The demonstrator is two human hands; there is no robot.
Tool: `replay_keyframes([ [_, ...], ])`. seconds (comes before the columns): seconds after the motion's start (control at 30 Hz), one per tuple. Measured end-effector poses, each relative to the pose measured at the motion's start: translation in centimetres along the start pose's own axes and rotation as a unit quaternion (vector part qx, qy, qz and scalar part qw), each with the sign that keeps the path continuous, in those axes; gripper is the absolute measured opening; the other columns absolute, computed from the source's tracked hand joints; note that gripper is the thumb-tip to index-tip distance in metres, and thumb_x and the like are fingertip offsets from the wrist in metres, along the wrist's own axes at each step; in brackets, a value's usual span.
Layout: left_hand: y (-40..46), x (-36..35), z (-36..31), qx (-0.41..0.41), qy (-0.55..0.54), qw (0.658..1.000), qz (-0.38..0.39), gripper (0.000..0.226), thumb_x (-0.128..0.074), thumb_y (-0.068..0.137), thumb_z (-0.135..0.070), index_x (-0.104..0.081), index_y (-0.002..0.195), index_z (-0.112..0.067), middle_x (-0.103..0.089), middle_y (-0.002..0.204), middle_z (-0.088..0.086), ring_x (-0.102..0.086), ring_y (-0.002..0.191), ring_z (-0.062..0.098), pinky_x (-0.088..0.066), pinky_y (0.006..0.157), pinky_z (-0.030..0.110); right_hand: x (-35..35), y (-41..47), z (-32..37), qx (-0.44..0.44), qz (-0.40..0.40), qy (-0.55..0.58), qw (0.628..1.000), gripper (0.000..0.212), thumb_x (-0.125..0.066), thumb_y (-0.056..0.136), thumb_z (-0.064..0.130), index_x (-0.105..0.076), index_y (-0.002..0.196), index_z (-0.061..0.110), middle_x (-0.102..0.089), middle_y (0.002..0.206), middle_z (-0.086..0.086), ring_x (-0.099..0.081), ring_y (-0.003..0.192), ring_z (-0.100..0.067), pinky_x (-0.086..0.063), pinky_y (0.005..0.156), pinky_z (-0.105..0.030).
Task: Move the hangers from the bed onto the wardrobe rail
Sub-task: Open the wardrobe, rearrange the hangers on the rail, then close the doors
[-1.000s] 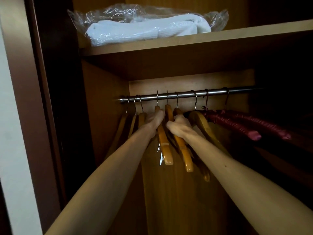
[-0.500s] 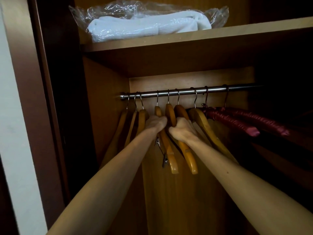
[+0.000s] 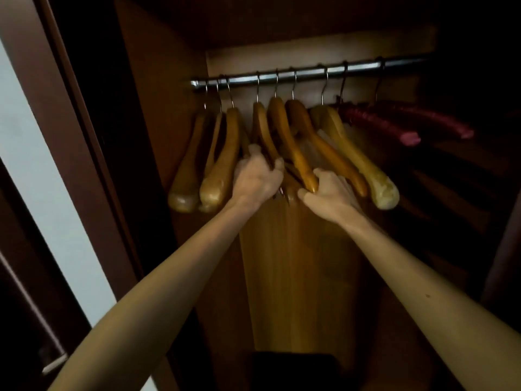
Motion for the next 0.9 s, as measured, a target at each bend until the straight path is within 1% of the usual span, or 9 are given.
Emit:
replay_keyframes([
  [0.13, -6.0, -2.7, 2.8, -0.069, -0.046, 0.994, -0.073, 0.034, -0.05, 0.1, -0.043, -0.047, 0.122, -0.017, -0.058, 0.109, -0.001, -0.057, 0.093, 0.009, -0.046, 0.076, 0.024, -1.5, -3.9, -3.4, -0.032, 0.033, 0.017, 0.999, 0.028, -0.067, 0.092, 0.033, -0.063, 0.117, 0.02, -0.07, 0.113, 0.001, -0.064, 0.114, -0.023, -0.049, 0.091, -0.034],
  [0.27, -11.8, -6.4, 5.1, -0.05, -0.128, 0.99, -0.035, 0.022, -0.047, 0.103, -0.039, -0.048, 0.105, -0.018, -0.055, 0.09, -0.005, -0.051, 0.074, 0.006, -0.043, 0.063, 0.023, -2.9, -7.4, -7.0, -0.064, 0.062, 0.024, 0.996, 0.04, -0.066, 0.093, 0.033, -0.061, 0.132, 0.025, -0.069, 0.124, 0.005, -0.061, 0.121, -0.018, -0.047, 0.106, -0.036],
  [0.4, -16.5, -11.3, 6.2, -0.002, -0.128, 0.989, 0.078, 0.028, -0.041, 0.106, -0.04, -0.054, 0.097, -0.017, -0.055, 0.085, -0.007, -0.052, 0.071, 0.004, -0.038, 0.06, 0.02, -4.2, -11.7, -11.7, -0.112, 0.087, 0.034, 0.989, 0.037, -0.067, 0.093, 0.031, -0.064, 0.129, 0.024, -0.07, 0.12, 0.005, -0.065, 0.113, -0.014, -0.05, 0.102, -0.033],
  [0.47, -18.7, -13.9, 6.2, 0.009, -0.122, 0.98, 0.157, 0.033, -0.038, 0.106, -0.044, -0.057, 0.098, -0.017, -0.06, 0.084, -0.003, -0.057, 0.071, 0.01, -0.043, 0.057, 0.027, -4.7, -14.2, -14.4, -0.147, 0.094, 0.054, 0.983, 0.037, -0.067, 0.093, 0.029, -0.065, 0.13, 0.022, -0.07, 0.122, 0.003, -0.067, 0.11, -0.015, -0.055, 0.098, -0.039],
  [0.57, -21.3, -18.1, 5.4, 0.016, -0.112, 0.956, 0.27, 0.034, -0.04, 0.106, -0.044, -0.06, 0.107, -0.017, -0.067, 0.089, 0.002, -0.064, 0.076, 0.018, -0.053, 0.067, 0.04, -4.9, -18.0, -18.7, -0.226, 0.085, 0.059, 0.969, 0.037, -0.066, 0.092, 0.029, -0.067, 0.128, 0.021, -0.069, 0.123, 0.001, -0.068, 0.107, -0.018, -0.057, 0.094, -0.043],
  [0.67, -23.3, -22.2, 3.5, -0.04, -0.084, 0.933, 0.348, 0.025, -0.054, 0.1, -0.036, -0.061, 0.119, -0.021, -0.069, 0.107, -0.004, -0.066, 0.091, 0.013, -0.058, 0.08, 0.038, -5.0, -21.2, -22.9, -0.293, 0.076, 0.023, 0.953, 0.004, -0.064, 0.09, 0.032, -0.068, 0.089, 0.031, -0.071, 0.094, 0.005, -0.07, 0.097, -0.023, -0.056, 0.083, -0.036],
  [0.73, -24.6, -24.8, 2.0, -0.077, -0.054, 0.911, 0.401, 0.032, -0.061, 0.096, -0.034, -0.059, 0.125, -0.021, -0.069, 0.115, -0.002, -0.067, 0.1, 0.016, -0.058, 0.086, 0.037, -4.9, -22.5, -25.0, -0.329, 0.073, -0.01, 0.941, 0.019, -0.063, 0.089, 0.032, -0.055, 0.071, 0.032, -0.066, 0.083, 0.004, -0.068, 0.089, -0.025, -0.05, 0.072, -0.032],
  [0.83, -26.4, -28.0, -0.3, -0.114, -0.005, 0.891, 0.439, 0.044, -0.065, 0.093, -0.039, -0.057, 0.132, -0.021, -0.071, 0.115, 0.0, -0.068, 0.105, 0.019, -0.057, 0.086, 0.035, -4.4, -23.9, -27.5, -0.376, 0.077, -0.062, 0.921, 0.012, -0.061, 0.087, 0.034, -0.068, 0.082, 0.026, -0.07, 0.088, -0.002, -0.069, 0.089, -0.027, -0.056, 0.075, -0.035],
  [0.9, -27.3, -29.5, -1.7, -0.139, 0.019, 0.883, 0.449, 0.046, -0.067, 0.091, -0.043, -0.059, 0.129, -0.019, -0.072, 0.105, 0.0, -0.068, 0.102, 0.021, -0.054, 0.076, 0.032, -4.1, -24.4, -29.1, -0.399, 0.081, -0.094, 0.908, 0.019, -0.061, 0.087, 0.033, -0.072, 0.095, 0.019, -0.071, 0.093, -0.006, -0.07, 0.092, -0.03, -0.059, 0.08, -0.039],
])
Point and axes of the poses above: each hand's wrist, its own y-axis towards the middle knuckle, its own x-axis out of the back of the hand, z = x × y, the point moved 1 cm from there along y, towards the middle knuckle
